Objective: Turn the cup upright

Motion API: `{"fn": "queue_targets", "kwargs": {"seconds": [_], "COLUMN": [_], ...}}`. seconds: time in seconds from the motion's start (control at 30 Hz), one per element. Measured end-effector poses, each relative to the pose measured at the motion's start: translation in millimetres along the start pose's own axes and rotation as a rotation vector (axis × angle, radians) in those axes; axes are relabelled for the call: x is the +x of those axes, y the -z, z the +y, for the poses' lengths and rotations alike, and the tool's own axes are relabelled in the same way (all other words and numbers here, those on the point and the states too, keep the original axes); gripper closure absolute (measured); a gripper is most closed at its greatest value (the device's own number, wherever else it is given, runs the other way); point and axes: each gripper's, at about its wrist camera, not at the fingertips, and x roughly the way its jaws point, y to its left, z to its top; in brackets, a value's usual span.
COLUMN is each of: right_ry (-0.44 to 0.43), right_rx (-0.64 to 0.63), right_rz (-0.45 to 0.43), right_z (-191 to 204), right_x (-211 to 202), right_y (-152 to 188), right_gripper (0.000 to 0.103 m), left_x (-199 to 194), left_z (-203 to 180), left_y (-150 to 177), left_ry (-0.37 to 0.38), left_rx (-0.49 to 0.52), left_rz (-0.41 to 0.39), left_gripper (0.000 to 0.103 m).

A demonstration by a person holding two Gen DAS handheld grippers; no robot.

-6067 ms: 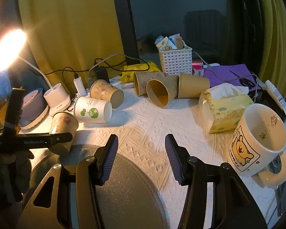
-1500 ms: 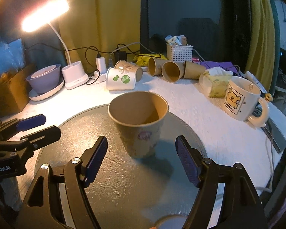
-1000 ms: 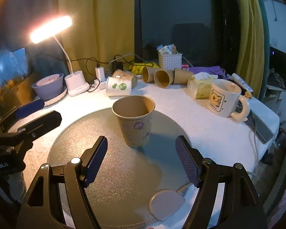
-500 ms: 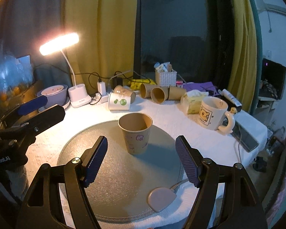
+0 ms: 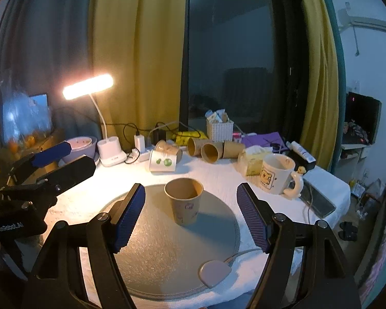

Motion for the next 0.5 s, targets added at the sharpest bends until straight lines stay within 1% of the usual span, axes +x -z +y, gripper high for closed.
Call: {"fn": "queue_targets", "kwargs": {"seconds": [0.27,0.4,0.5], "right_ry": [0.010,0.014,0.012], "right_rx": [0.022,0.026,0.029], "right_rz": [-0.029,-0.036,-0.048], "right_z": [-8.7,-10.5,-11.2], "right_x": [-19.1,-26.4,-31.4], "right_y": [-9.6,-15.2,-19.4], "right_gripper": [0.026,0.026,0.026], "left_x": [-13.9,-18.5,-21.4], "left_z": [-14.4,-22.3,-28.0], "left_y": [-14.9,-25.1,-33.3], "left_ry": [-0.010,-0.046,-0.037], "left_rx": [0.030,0.051,0.059], "left_rz": [-0.023,-0.027,-0.018], "left_gripper": [0.012,0.012,0.012]}}
